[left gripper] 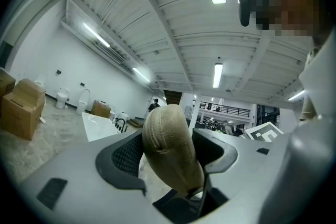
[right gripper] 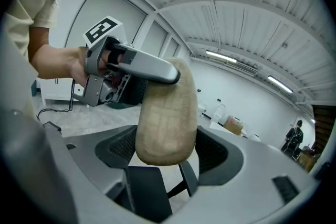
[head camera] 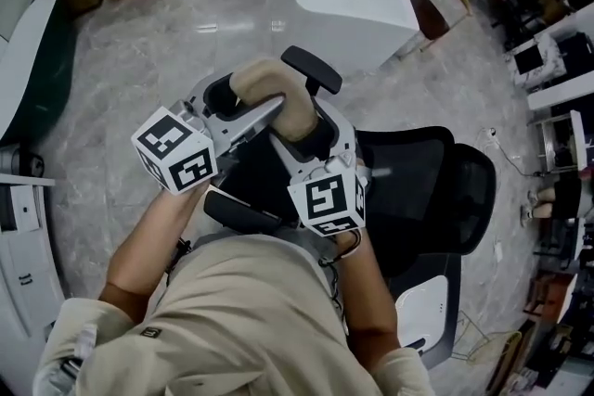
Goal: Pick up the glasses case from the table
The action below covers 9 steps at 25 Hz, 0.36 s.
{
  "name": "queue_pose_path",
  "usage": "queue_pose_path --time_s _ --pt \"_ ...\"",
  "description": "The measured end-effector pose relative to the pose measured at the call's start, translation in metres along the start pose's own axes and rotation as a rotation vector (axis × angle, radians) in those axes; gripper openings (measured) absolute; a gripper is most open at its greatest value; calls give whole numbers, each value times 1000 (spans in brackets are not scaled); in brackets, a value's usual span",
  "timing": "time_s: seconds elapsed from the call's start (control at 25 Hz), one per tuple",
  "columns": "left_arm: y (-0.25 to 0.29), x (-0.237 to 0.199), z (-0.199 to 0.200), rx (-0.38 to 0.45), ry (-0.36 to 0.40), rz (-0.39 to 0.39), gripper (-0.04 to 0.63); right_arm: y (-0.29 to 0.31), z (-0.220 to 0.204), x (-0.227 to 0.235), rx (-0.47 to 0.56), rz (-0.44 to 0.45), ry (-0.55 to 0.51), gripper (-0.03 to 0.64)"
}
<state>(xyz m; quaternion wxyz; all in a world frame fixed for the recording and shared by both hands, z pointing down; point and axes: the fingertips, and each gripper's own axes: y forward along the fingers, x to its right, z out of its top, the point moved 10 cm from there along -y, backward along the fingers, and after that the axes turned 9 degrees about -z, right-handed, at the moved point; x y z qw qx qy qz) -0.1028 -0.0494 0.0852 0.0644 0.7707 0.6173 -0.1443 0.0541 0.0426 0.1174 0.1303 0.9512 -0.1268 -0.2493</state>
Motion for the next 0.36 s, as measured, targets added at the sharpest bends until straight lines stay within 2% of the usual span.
queue_pose_path --time_s 0.36 --pt "-17 10 -6 -1 -5 -3 301 -11 0 -15 -9 16 2 339"
